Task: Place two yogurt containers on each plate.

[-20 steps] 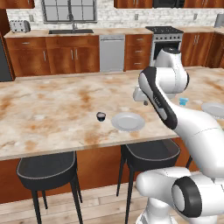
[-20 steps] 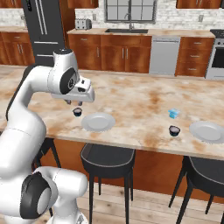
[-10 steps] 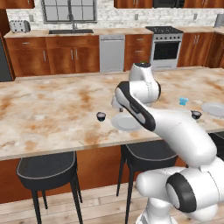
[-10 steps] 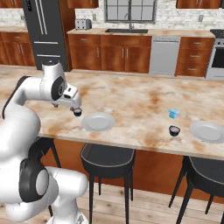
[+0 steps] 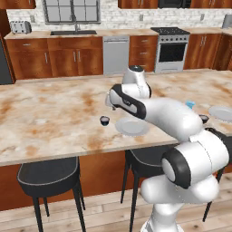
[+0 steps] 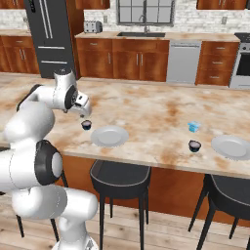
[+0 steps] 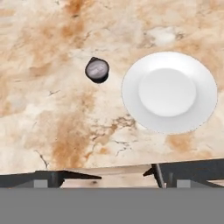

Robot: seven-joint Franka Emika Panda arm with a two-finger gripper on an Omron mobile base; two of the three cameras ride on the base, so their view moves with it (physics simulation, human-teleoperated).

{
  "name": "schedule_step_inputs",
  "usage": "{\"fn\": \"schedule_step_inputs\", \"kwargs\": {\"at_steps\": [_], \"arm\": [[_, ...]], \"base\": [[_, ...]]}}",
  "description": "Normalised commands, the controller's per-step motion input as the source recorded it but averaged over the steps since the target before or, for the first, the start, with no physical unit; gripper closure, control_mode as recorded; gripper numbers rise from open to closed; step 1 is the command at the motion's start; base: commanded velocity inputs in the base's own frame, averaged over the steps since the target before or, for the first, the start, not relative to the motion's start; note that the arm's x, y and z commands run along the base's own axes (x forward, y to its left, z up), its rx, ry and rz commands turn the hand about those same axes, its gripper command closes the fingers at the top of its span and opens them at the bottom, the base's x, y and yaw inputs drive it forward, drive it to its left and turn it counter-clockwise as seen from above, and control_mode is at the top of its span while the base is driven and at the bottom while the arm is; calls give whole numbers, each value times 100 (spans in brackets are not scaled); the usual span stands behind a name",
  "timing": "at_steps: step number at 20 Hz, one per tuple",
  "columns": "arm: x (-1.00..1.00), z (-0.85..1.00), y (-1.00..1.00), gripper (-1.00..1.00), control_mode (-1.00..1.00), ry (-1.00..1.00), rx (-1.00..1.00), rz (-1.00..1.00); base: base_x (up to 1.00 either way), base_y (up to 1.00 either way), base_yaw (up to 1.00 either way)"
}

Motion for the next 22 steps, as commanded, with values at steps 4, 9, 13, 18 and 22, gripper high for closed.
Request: {"fn": "schedule_step_inputs", "kwargs": {"at_steps": [4, 9, 13, 18, 22], "arm": [[55, -24, 11, -100, -100, 1, -1, 0], [48, -57, 25, -100, -100, 0, -5, 0], [57, -86, 19, -100, -100, 0, 0, 0], [35, -32, 3, -100, -100, -1, 0, 0], [38, -11, 13, -100, -100, 0, 0, 0]], "base": [[0, 0, 0], [0, 0, 0], [0, 0, 0], [0, 0, 0], [0, 0, 0]]}}
